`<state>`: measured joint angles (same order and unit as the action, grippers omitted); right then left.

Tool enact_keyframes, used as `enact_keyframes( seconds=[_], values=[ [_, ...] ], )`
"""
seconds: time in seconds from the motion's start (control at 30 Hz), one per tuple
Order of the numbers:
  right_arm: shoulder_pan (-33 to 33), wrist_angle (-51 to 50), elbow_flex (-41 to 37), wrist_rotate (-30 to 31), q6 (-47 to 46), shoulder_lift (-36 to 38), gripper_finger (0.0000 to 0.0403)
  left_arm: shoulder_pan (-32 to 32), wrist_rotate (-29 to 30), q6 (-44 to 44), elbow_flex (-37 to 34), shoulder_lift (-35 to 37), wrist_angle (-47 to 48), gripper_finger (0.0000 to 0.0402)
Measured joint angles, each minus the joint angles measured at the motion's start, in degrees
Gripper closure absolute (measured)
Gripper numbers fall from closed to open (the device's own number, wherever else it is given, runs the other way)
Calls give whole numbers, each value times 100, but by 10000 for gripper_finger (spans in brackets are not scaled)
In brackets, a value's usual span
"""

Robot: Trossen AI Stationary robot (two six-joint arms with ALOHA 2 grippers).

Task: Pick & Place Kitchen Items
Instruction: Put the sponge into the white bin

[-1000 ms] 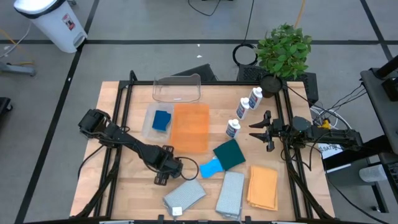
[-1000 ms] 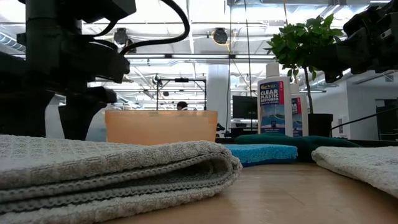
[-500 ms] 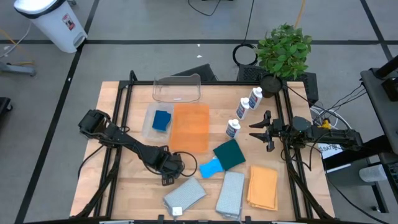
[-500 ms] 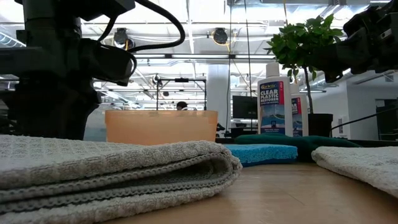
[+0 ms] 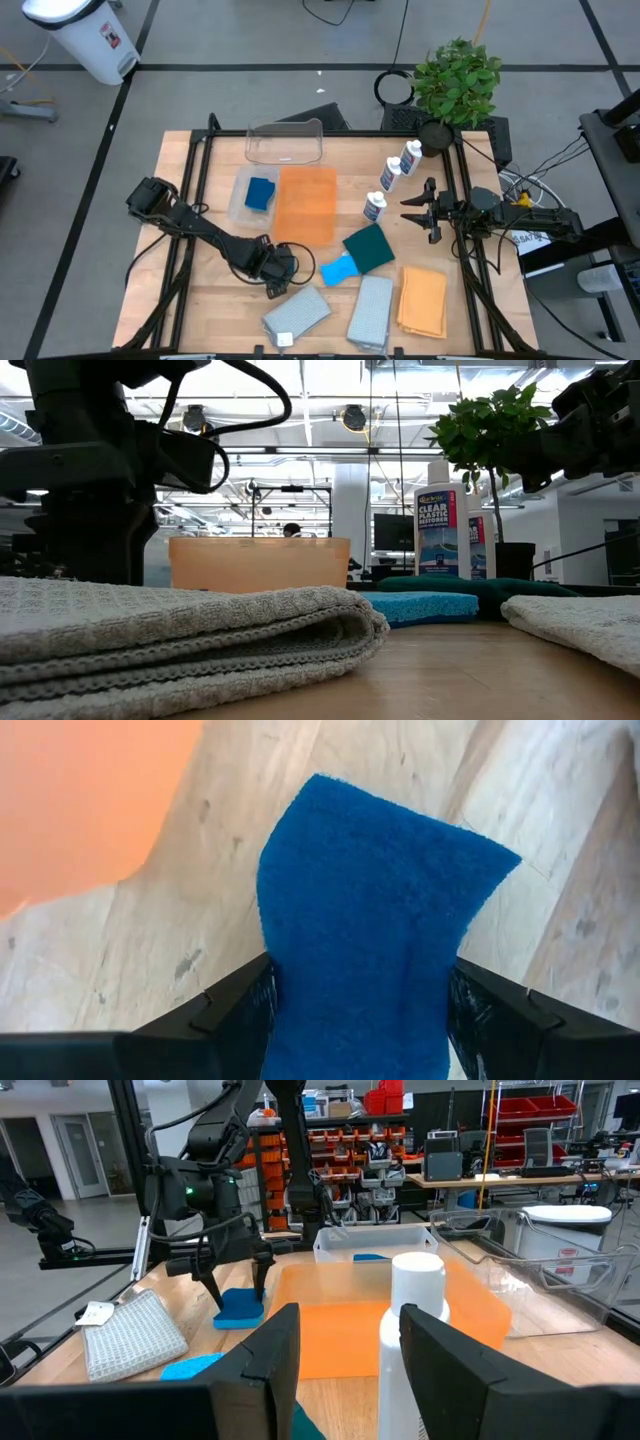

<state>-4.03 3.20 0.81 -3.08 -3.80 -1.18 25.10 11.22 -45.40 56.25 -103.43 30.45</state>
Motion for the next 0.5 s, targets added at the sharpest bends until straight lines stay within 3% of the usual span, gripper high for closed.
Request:
enact_keyframes(
  seconds=[0.5],
  values=[
    [1,-1,-1,-2,-1,0,256,27,155,-342,5,-7,-141,144]
  ],
)
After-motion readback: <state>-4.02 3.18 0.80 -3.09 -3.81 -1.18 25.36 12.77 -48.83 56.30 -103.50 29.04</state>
